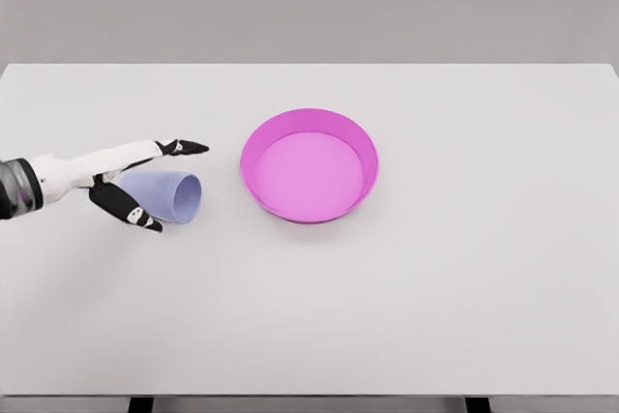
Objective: Flip the cup with left arm and place it on the plate
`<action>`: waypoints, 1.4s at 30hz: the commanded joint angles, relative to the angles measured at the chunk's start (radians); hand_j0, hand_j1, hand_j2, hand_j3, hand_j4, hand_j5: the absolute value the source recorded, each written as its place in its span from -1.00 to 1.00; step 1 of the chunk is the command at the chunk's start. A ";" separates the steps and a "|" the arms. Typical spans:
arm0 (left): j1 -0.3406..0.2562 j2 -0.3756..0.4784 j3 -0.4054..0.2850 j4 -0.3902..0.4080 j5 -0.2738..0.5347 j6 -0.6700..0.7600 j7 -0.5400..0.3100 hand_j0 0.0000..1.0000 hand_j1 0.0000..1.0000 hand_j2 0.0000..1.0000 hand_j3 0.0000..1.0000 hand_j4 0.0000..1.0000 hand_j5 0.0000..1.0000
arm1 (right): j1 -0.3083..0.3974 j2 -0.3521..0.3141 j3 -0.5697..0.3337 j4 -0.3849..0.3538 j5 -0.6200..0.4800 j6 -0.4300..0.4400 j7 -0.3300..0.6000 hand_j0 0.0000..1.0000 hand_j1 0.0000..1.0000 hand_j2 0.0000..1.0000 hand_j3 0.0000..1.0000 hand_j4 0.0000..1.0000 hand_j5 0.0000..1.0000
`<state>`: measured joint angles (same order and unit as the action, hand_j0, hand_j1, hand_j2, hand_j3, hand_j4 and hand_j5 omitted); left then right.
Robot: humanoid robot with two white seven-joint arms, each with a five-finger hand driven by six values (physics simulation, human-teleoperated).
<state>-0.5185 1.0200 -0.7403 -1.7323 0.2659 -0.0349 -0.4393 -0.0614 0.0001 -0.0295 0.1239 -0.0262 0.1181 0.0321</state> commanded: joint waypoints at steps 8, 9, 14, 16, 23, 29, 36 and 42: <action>0.000 -0.001 -0.004 0.014 -0.071 0.024 -0.004 1.00 1.00 1.00 1.00 1.00 1.00 | 0.000 0.000 0.000 0.000 0.000 0.000 0.000 1.00 1.00 1.00 1.00 1.00 1.00; 0.000 -0.001 -0.004 0.014 -0.071 0.023 -0.004 1.00 1.00 1.00 1.00 1.00 1.00 | 0.000 0.000 0.000 0.000 0.000 0.000 0.000 1.00 1.00 1.00 1.00 1.00 1.00; 0.000 -0.003 -0.004 0.017 -0.070 0.024 -0.004 1.00 1.00 1.00 1.00 1.00 1.00 | 0.000 0.000 0.000 0.000 0.000 0.000 0.000 1.00 1.00 1.00 1.00 1.00 1.00; 0.000 -0.001 -0.004 0.017 -0.077 0.023 -0.004 1.00 1.00 1.00 1.00 1.00 1.00 | 0.000 0.000 0.000 0.000 0.000 0.000 0.000 1.00 1.00 1.00 1.00 1.00 1.00; -0.003 -0.008 -0.004 0.016 -0.151 0.023 -0.004 1.00 1.00 1.00 1.00 1.00 1.00 | 0.000 0.000 0.000 0.000 0.000 0.000 0.000 1.00 1.00 1.00 1.00 1.00 1.00; -0.003 -0.023 -0.005 0.020 -0.159 0.043 -0.004 1.00 1.00 1.00 1.00 1.00 1.00 | 0.000 0.000 0.000 0.000 0.000 0.000 0.000 1.00 1.00 1.00 1.00 1.00 1.00; -0.005 -0.034 -0.031 0.043 -0.159 0.052 0.001 1.00 1.00 1.00 1.00 1.00 1.00 | 0.000 0.000 0.000 0.000 0.000 0.000 0.000 1.00 1.00 1.00 1.00 1.00 1.00; -0.005 -0.046 -0.031 0.048 -0.163 0.052 -0.001 1.00 1.00 1.00 1.00 1.00 1.00 | 0.000 0.000 0.000 0.000 0.000 0.000 0.000 1.00 1.00 1.00 1.00 1.00 1.00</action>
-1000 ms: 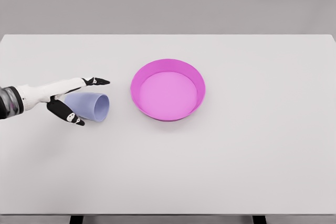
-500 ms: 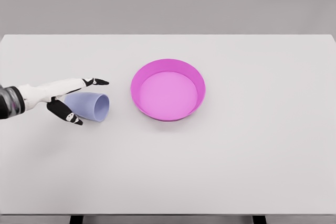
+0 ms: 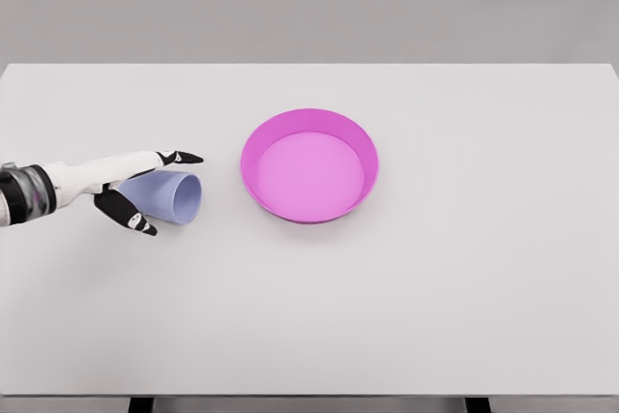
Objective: Flip the cup with left arm and place it on the plate
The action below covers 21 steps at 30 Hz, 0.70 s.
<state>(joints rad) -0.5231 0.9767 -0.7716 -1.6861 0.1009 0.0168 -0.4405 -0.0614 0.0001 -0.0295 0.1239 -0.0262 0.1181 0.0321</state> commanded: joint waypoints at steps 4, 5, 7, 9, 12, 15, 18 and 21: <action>0.000 -0.015 -0.002 0.003 0.002 0.011 0.000 1.00 1.00 1.00 1.00 1.00 1.00 | 0.000 0.000 0.000 0.000 0.000 0.000 0.000 1.00 1.00 1.00 1.00 1.00 1.00; 0.000 -0.015 -0.009 0.003 0.002 0.031 0.000 1.00 1.00 1.00 1.00 1.00 1.00 | 0.000 0.000 -0.001 0.000 0.000 0.000 0.000 1.00 1.00 1.00 1.00 1.00 1.00; 0.000 -0.015 -0.009 0.003 0.003 0.040 0.000 0.80 0.80 0.80 0.80 0.80 0.80 | 0.000 0.000 0.000 0.000 0.000 0.000 0.000 1.00 1.00 1.00 1.00 1.00 1.00; 0.002 -0.015 -0.009 0.002 0.005 0.040 0.002 0.63 0.63 0.63 0.63 0.63 0.63 | 0.000 0.000 0.000 0.000 0.000 0.000 0.000 1.00 1.00 1.00 1.00 1.00 1.00; 0.003 -0.013 -0.009 0.002 0.008 0.041 0.000 0.56 0.56 0.56 0.56 0.56 0.56 | 0.000 0.000 0.000 0.000 0.000 0.000 0.000 1.00 1.00 1.00 1.00 1.00 1.00; 0.005 -0.013 -0.009 0.003 0.016 0.040 0.000 0.52 0.52 0.52 0.52 0.52 0.52 | 0.000 0.000 0.000 0.000 0.000 0.000 0.000 1.00 1.00 1.00 1.00 1.00 1.00; 0.005 -0.013 -0.008 0.003 0.017 0.042 0.003 0.46 0.46 0.46 0.46 0.46 0.46 | 0.000 0.000 0.000 0.000 0.000 0.000 0.000 1.00 1.00 1.00 1.00 1.00 1.00; 0.006 -0.013 -0.006 0.002 0.028 0.042 0.003 0.36 0.36 0.36 0.36 0.36 0.36 | 0.000 0.000 0.000 0.000 0.000 0.000 0.000 1.00 1.00 1.00 1.00 1.00 1.00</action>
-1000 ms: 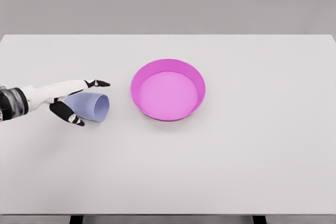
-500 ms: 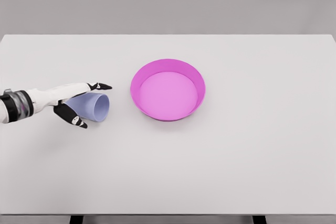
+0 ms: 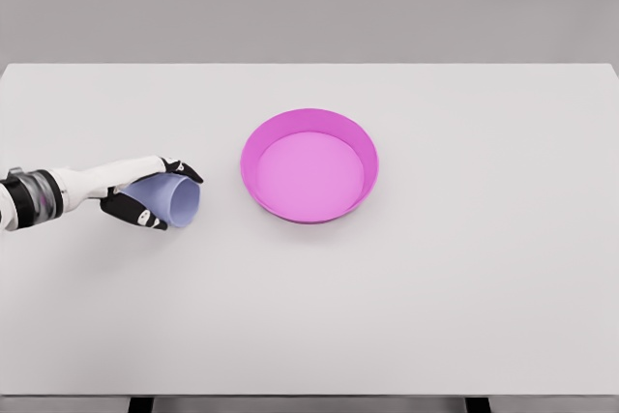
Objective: Flip the cup with left arm and place it on the plate
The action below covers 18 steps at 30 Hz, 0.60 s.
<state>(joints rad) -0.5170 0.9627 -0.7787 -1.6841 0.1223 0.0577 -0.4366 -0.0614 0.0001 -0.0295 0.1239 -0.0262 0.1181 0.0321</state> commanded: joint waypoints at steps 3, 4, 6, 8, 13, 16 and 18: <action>-0.005 0.005 0.019 -0.009 0.062 -0.002 -0.001 0.28 0.28 0.28 0.28 0.28 0.28 | 0.000 0.000 0.000 0.000 0.000 0.000 0.000 1.00 1.00 1.00 1.00 1.00 1.00; -0.006 0.007 0.025 -0.012 0.073 -0.002 -0.001 0.28 0.28 0.28 0.28 0.28 0.28 | 0.000 0.000 0.000 0.000 0.000 0.000 0.000 1.00 1.00 1.00 1.00 1.00 1.00; -0.018 0.001 0.045 -0.011 0.086 -0.004 -0.001 0.26 0.26 0.26 0.26 0.26 0.26 | 0.000 0.000 0.000 0.000 0.000 0.000 0.000 1.00 1.00 1.00 1.00 1.00 1.00; -0.032 -0.002 0.061 -0.012 0.122 -0.012 -0.001 0.25 0.25 0.25 0.25 0.25 0.25 | 0.000 0.000 -0.001 0.000 0.000 0.000 0.000 1.00 1.00 1.00 1.00 1.00 1.00; -0.057 -0.062 0.075 -0.011 0.243 -0.030 0.002 0.25 0.25 0.25 0.25 0.25 0.25 | 0.000 0.000 0.000 0.000 0.000 0.000 0.000 1.00 1.00 1.00 1.00 1.00 1.00; -0.071 -0.067 0.079 -0.009 0.270 -0.029 0.001 0.25 0.25 0.25 0.25 0.25 0.25 | 0.000 0.000 -0.001 0.000 0.000 0.000 0.000 1.00 1.00 1.00 1.00 1.00 1.00; -0.075 -0.067 0.081 -0.008 0.283 -0.029 0.001 0.24 0.24 0.24 0.24 0.24 0.24 | 0.000 0.000 0.000 0.000 0.000 0.000 0.000 1.00 1.00 1.00 1.00 1.00 1.00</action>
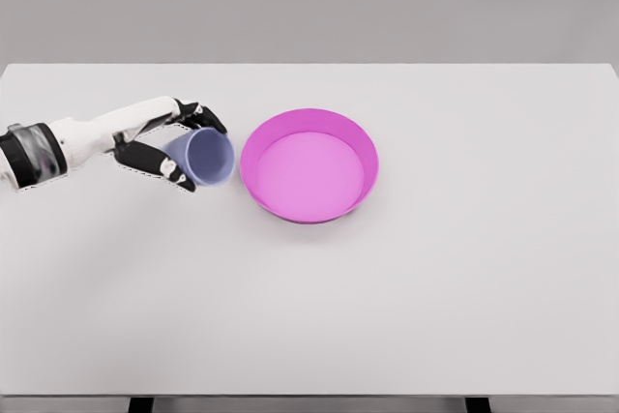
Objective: Flip the cup with left arm and place it on the plate
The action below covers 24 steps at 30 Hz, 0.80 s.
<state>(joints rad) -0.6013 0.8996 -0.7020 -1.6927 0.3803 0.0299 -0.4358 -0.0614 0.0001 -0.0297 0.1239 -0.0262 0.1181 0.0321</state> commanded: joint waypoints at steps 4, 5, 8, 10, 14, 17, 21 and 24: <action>-0.028 -0.002 0.006 0.001 0.134 -0.001 -0.001 0.23 0.23 0.23 0.23 0.23 0.23 | 0.000 0.000 0.001 0.000 0.000 0.000 0.000 1.00 1.00 1.00 1.00 1.00 1.00; -0.034 -0.002 0.006 0.001 0.158 -0.001 -0.001 0.23 0.23 0.23 0.23 0.23 0.23 | 0.000 0.000 0.001 0.000 0.000 0.000 0.000 1.00 1.00 1.00 1.00 1.00 1.00; -0.055 -0.004 0.006 0.004 0.246 0.001 0.000 0.23 0.23 0.23 0.23 0.23 0.23 | 0.000 0.000 0.001 0.000 0.000 0.000 0.000 1.00 1.00 1.00 1.00 1.00 1.00; -0.057 -0.016 0.006 0.004 0.261 0.002 -0.001 0.23 0.23 0.23 0.23 0.23 0.23 | 0.000 0.000 0.001 0.000 0.000 0.000 0.000 1.00 1.00 1.00 1.00 1.00 1.00; -0.055 -0.084 0.006 0.019 0.269 0.002 0.000 0.23 0.23 0.23 0.23 0.23 0.23 | 0.000 0.000 0.001 0.000 0.000 0.000 0.000 1.00 1.00 1.00 1.00 1.00 1.00; -0.066 -0.123 0.004 0.033 0.307 0.002 -0.001 0.22 0.22 0.22 0.22 0.22 0.22 | 0.000 0.000 0.001 0.000 0.000 0.000 0.000 1.00 1.00 1.00 1.00 1.00 1.00; -0.068 -0.179 0.004 0.039 0.336 0.002 0.000 0.24 0.24 0.24 0.24 0.24 0.24 | 0.000 0.000 0.001 0.000 0.000 0.000 0.000 1.00 1.00 1.00 1.00 1.00 1.00; -0.066 -0.223 0.004 0.057 0.381 0.002 0.000 0.26 0.26 0.26 0.26 0.26 0.26 | 0.000 0.000 0.001 0.000 0.000 0.000 0.000 1.00 1.00 1.00 1.00 1.00 1.00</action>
<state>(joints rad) -0.6673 0.7060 -0.6989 -1.6432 0.7284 0.0322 -0.4362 -0.0614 0.0001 -0.0300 0.1239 -0.0262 0.1181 0.0321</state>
